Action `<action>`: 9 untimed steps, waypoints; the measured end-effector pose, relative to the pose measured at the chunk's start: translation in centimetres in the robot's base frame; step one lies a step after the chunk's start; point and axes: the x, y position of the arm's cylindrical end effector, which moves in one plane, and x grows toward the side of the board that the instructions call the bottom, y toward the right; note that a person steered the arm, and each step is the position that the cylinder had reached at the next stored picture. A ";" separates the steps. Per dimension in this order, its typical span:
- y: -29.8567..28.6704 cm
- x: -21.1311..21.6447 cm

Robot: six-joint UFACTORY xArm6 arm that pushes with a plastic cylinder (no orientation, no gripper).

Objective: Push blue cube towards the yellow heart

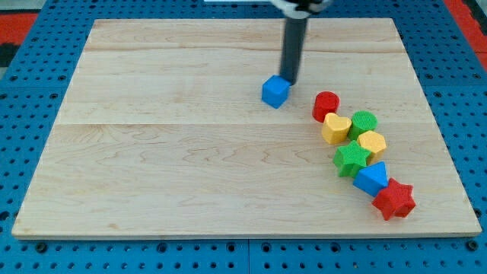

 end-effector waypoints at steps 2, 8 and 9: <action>-4.5 0.7; -2.3 7.6; -4.7 8.0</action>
